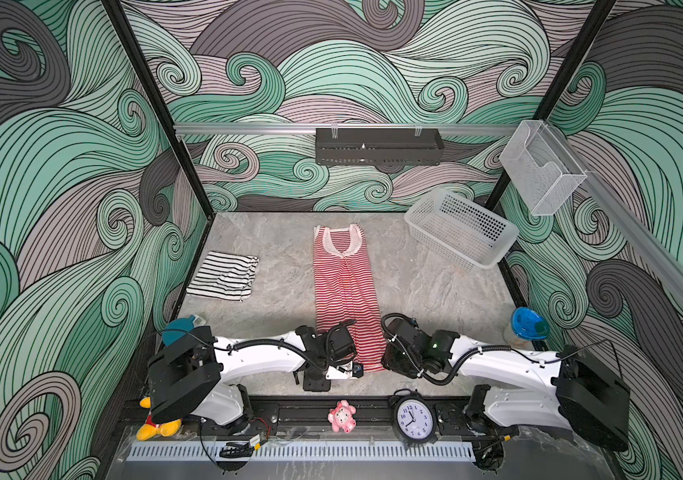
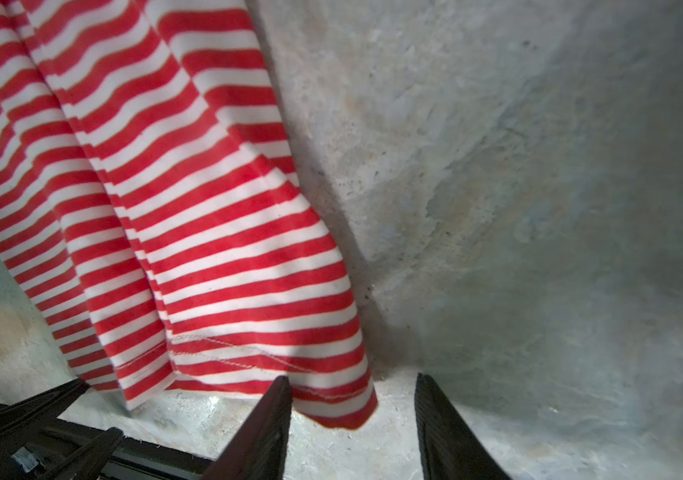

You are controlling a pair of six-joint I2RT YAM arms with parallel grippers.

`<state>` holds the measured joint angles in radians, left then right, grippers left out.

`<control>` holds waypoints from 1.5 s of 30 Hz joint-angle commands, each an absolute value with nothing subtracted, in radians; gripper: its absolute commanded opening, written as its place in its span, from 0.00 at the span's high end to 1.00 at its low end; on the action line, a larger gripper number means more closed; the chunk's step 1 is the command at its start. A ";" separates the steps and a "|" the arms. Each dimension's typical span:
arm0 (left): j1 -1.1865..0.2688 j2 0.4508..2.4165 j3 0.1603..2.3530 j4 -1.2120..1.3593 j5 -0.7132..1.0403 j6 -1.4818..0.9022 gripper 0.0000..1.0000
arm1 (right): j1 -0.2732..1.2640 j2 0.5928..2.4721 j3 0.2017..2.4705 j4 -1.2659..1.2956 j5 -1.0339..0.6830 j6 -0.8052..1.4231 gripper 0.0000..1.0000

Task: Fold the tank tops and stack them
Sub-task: 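Lower both grippers and pinch the near hem corners of the top, then lift the hem with both grippers and fold it away toward the straps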

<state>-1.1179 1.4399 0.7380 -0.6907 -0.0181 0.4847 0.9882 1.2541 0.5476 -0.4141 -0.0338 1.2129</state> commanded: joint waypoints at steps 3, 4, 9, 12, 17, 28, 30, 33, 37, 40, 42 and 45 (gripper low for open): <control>-1.121 1.454 0.760 -0.662 -0.088 0.467 0.54 | 0.992 1.281 0.550 -0.409 -0.040 1.233 0.51; -1.121 1.456 0.759 -0.660 -0.094 0.463 0.54 | 0.991 1.287 0.551 -0.405 -0.045 1.232 0.51; -1.121 1.427 0.743 -0.633 -0.125 0.456 0.55 | 0.992 1.319 0.568 -0.393 -0.050 1.226 0.51; -1.121 1.396 0.728 -0.608 -0.147 0.456 0.55 | 0.992 1.326 0.576 -0.394 -0.049 1.221 0.51; -1.121 1.454 0.741 -0.635 -0.123 0.465 0.56 | 0.992 1.350 0.583 -0.406 -0.050 1.220 0.52; -1.121 1.542 0.776 -0.688 -0.078 0.489 0.57 | 0.992 1.372 0.597 -0.427 -0.057 1.205 0.59; -1.121 1.549 0.780 -0.686 -0.084 0.488 0.58 | 0.991 1.384 0.603 -0.428 -0.060 1.200 0.60; -1.121 1.555 0.781 -0.672 -0.113 0.483 0.62 | 0.992 1.400 0.612 -0.435 -0.059 1.193 0.63; -1.121 1.558 0.774 -0.653 -0.129 0.482 0.79 | 0.992 1.427 0.633 -0.449 -0.060 1.180 0.70; -1.121 1.556 0.765 -0.639 -0.127 0.480 0.88 | 0.992 1.433 0.637 -0.451 -0.061 1.181 0.84; -1.121 1.554 0.762 -0.634 -0.135 0.482 0.91 | 0.992 1.430 0.639 -0.455 -0.059 1.181 0.88; -1.119 1.546 0.762 -0.628 -0.143 0.480 0.97 | 0.991 1.413 0.639 -0.448 -0.052 1.178 0.99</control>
<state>-1.1183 1.5280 0.7830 -0.6395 -0.1379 0.4820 0.9882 1.4136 0.6418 -0.4049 -0.0631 1.1675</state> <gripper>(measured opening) 0.047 0.048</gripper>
